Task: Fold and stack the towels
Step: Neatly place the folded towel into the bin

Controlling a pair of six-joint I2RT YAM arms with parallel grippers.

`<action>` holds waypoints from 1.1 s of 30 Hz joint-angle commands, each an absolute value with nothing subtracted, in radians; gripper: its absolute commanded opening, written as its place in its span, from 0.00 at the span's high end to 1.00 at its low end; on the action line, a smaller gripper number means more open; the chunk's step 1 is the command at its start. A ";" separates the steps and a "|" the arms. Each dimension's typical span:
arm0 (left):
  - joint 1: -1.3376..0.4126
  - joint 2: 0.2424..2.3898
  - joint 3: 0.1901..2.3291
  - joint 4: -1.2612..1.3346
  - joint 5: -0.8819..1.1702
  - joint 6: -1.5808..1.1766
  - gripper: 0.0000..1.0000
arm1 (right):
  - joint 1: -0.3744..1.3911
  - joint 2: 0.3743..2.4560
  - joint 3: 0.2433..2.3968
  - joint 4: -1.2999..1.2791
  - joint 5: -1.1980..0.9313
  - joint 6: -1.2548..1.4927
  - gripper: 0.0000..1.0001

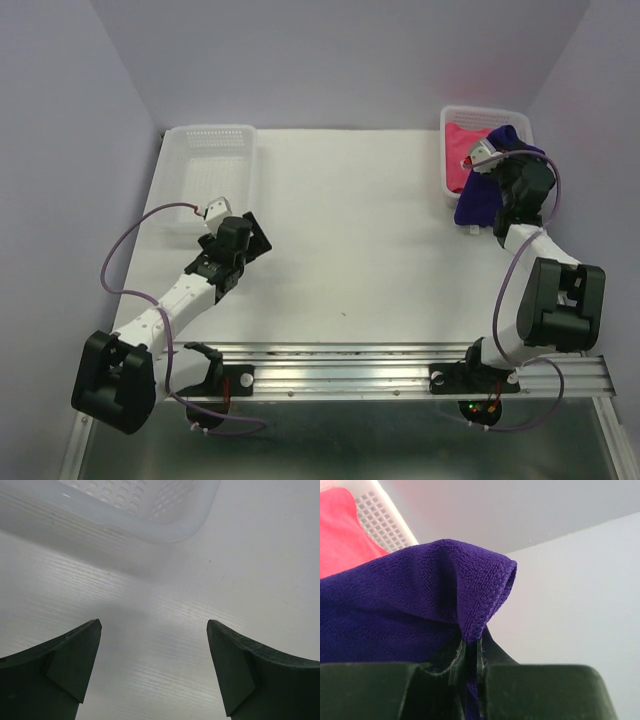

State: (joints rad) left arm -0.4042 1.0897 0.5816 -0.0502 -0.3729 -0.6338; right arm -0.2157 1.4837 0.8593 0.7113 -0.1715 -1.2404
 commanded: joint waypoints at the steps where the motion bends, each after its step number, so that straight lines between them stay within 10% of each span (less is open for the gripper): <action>1: -0.405 1.088 0.627 -0.058 -0.413 -0.647 0.01 | -0.218 1.517 0.959 0.885 -0.138 -1.158 0.96; 33: -0.400 1.265 0.703 -0.034 -0.437 -0.637 0.01 | -0.152 2.094 1.213 1.316 0.031 -1.094 0.93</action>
State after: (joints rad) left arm -0.4038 1.2518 0.6559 -0.0635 -0.4019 -0.6411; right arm -0.1555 2.0613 1.1316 1.1687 0.0010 -1.1305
